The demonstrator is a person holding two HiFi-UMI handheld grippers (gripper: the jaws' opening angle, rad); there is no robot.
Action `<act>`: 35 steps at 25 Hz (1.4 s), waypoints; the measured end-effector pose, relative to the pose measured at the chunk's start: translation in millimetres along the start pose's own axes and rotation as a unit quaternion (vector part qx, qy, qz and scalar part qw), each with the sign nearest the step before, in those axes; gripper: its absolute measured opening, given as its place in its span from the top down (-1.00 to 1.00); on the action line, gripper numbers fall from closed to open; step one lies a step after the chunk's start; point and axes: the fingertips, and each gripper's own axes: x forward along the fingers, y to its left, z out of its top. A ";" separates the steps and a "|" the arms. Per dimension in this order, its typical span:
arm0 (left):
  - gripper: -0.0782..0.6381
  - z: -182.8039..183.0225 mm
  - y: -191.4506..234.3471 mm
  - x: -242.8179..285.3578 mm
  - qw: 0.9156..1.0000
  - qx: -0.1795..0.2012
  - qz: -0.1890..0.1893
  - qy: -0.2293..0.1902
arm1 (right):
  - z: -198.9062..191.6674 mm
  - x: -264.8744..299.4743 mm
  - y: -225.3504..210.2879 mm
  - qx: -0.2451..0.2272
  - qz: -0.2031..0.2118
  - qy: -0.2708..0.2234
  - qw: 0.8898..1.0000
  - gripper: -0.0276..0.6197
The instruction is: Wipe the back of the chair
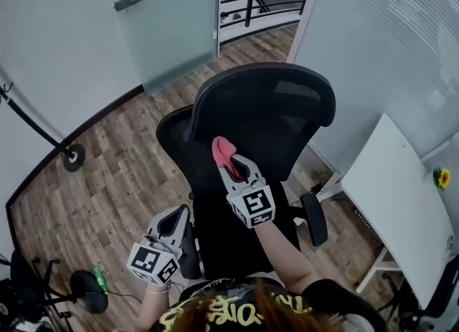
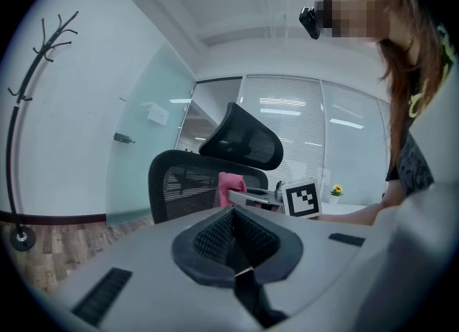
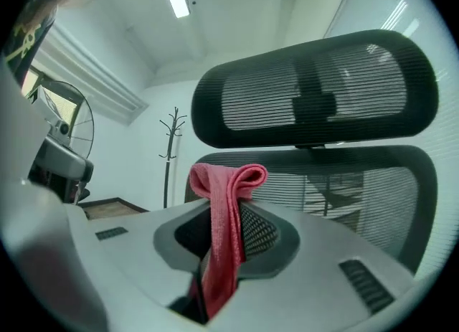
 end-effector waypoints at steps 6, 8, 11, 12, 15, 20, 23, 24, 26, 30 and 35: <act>0.81 -2.0 -42.7 38.4 0.999 0.017 -0.028 0.009 | -22.1 -62.0 -100.0 0.008 -0.091 0.015 0.996 0.71; 0.81 -5.4 -59.2 48.2 0.999 0.028 -0.035 0.016 | -30.3 -84.4 -136.9 0.015 -0.126 0.018 0.992 0.71; 0.81 -5.5 -77.6 55.1 0.998 0.043 -0.037 0.023 | -33.0 -111.6 -189.8 0.022 -0.178 0.016 0.984 0.71; 0.81 -5.4 -80.8 55.4 0.998 0.042 -0.034 0.024 | -32.9 -118.8 -205.3 0.024 -0.194 0.014 0.981 0.71; 0.81 -7.2 -84.6 55.6 0.999 0.039 -0.019 0.027 | -34.4 -133.5 -244.1 0.030 -0.225 0.009 0.974 0.71; 0.81 -12.9 -85.9 52.6 0.999 0.040 0.014 0.032 | -43.1 -148.5 -286.9 0.039 -0.261 0.000 0.965 0.71; 0.81 -15.4 -87.4 49.6 0.998 0.039 0.027 0.034 | -52.5 -148.3 -301.2 0.044 -0.274 0.004 0.961 0.71; 0.81 -15.8 -87.5 48.2 0.998 0.039 0.031 0.035 | -57.1 -145.2 -303.3 0.043 -0.274 0.008 0.961 0.71; 0.81 -16.6 -86.6 45.6 0.998 0.039 0.039 0.036 | -68.8 -135.1 -303.6 0.038 -0.270 0.024 0.962 0.71; 0.81 -16.5 -82.3 39.6 0.997 0.038 0.055 0.037 | -86.6 -114.6 -292.9 0.038 -0.256 0.041 0.965 0.71; 0.81 -16.6 -72.8 38.5 0.997 0.028 0.068 0.032 | -86.4 -105.6 -290.0 0.061 -0.278 0.028 0.958 0.71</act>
